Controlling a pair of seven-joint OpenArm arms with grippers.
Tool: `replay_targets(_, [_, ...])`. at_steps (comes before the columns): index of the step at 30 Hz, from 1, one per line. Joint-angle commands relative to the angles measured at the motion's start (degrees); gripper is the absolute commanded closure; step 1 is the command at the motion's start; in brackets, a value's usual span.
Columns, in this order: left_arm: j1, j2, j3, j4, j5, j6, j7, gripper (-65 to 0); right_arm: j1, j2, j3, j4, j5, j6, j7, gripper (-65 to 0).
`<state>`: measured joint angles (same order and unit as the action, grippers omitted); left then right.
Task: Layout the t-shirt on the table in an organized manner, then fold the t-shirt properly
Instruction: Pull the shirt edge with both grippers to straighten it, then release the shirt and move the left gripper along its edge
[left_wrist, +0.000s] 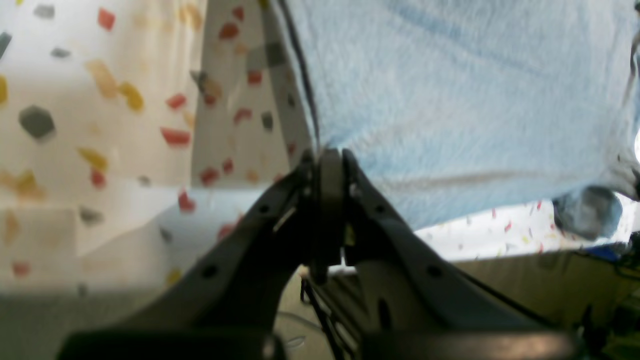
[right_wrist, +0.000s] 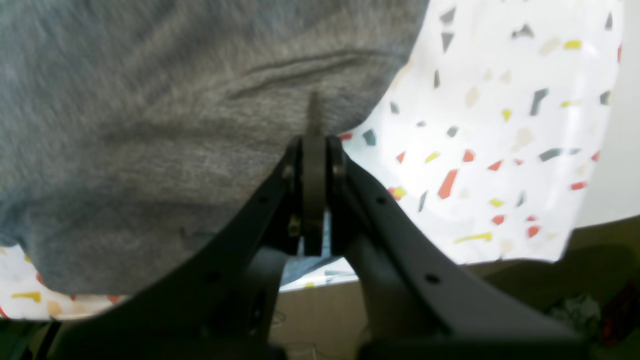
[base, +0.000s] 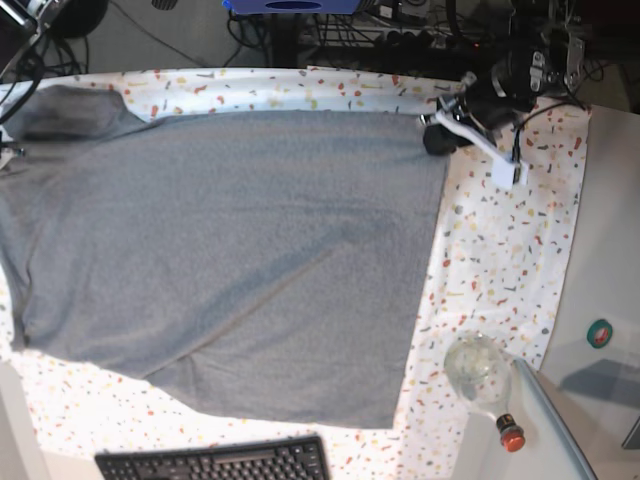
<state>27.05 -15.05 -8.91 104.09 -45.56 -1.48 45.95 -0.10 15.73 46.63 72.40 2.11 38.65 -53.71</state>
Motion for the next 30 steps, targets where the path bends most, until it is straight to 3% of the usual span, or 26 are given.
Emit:
replay_targets(1, [-1.86, -0.47, -0.02, 0.74, -0.81, -0.24, -1.16, 0.0, 1.46, 1.72, 0.09, 1.05, 0.40, -0.19, 0.75, 0.0])
replay_targets(5, [-7.22, -0.29, 0.25, -0.84, -0.90, -0.24, -0.46, 0.0, 5.24, 2.96, -2.37, 1.14, -0.48, -0.28, -2.95, 0.0])
replay_targets(10, [-15.58, 2.87, -0.46, -5.94, -0.46, -0.24, 7.45, 0.0, 11.75, 2.96, -5.80, 0.70, -5.67, -0.28, -3.65, 0.0])
replay_targets(14, [-19.88, 3.66, -0.10, -10.51, -0.46, -0.24, 7.36, 0.0, 16.93, 3.13, -7.91, -2.38, -7.69, -0.28, -3.39, 0.0])
replay_targets(17, [-22.78, 3.66, -0.19, -12.53, -0.37, -0.24, 7.28, 0.0, 20.45, 3.57, -10.19, -8.27, -7.78, -1.25, 0.04, 0.0])
replay_targets(21, [-27.18, 3.66, 0.16, -18.42, -0.37, -0.15, 6.66, 0.0, 23.44, 4.36, -13.09, -16.53, -7.78, -7.05, 6.64, 0.0])
replay_targets(24, [-29.03, 3.66, 1.65, -22.12, -0.37, 1.87, 2.97, 0.0, 24.41, 4.54, -13.62, -20.05, -7.78, -9.86, 11.03, 0.0])
replay_targets(30, [-30.08, 3.14, 5.52, -28.09, -0.37, 2.40, -4.06, 0.0, 25.37, 4.63, -13.62, -21.81, -7.78, -10.83, 14.28, 0.0])
